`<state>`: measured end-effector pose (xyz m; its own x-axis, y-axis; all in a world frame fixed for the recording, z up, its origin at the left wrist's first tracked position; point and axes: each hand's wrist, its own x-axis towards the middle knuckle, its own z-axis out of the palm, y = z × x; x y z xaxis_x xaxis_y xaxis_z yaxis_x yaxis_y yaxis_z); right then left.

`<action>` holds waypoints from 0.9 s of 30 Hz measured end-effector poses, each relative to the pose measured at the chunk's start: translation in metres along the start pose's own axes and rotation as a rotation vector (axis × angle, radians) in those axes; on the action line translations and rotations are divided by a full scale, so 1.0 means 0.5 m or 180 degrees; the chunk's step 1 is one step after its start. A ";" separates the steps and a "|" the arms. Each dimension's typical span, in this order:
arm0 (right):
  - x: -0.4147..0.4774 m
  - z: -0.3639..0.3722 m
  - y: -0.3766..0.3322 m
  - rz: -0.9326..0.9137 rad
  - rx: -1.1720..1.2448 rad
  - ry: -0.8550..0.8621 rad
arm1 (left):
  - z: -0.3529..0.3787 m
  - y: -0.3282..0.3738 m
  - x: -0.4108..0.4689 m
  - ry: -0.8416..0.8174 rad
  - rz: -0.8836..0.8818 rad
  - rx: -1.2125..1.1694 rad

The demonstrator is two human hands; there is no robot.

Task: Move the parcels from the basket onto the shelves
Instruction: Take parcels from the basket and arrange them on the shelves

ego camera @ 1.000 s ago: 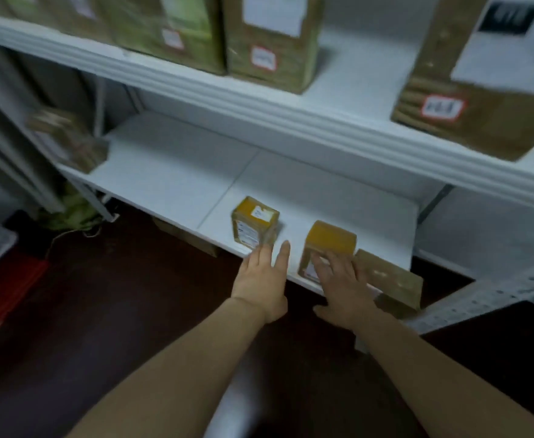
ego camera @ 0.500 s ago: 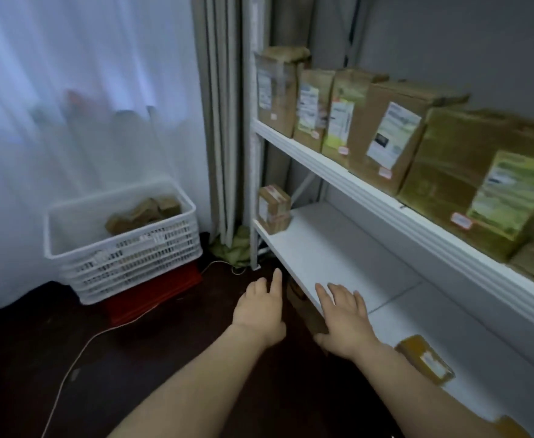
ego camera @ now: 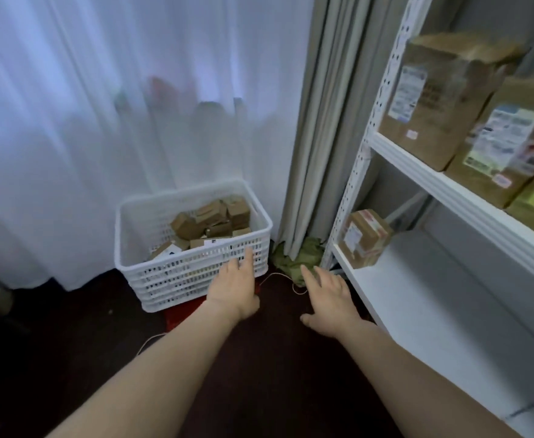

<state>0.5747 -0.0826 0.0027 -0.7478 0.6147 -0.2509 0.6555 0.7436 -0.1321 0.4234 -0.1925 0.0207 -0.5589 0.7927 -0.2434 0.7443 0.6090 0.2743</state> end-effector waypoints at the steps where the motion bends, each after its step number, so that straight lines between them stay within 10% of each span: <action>1: 0.039 -0.008 -0.007 -0.0025 0.0045 0.0048 | -0.008 -0.017 0.031 -0.0003 -0.0036 -0.0021; 27: 1.056 0.073 -0.302 -0.0547 0.0240 -0.1334 | -0.060 -0.582 0.788 -0.0667 -0.1397 -0.0445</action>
<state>0.0848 0.1203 -0.1450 -0.7494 0.3132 -0.5834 0.5432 0.7946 -0.2712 -0.0245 -0.0565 -0.1270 -0.7120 0.4473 -0.5412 0.3916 0.8928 0.2227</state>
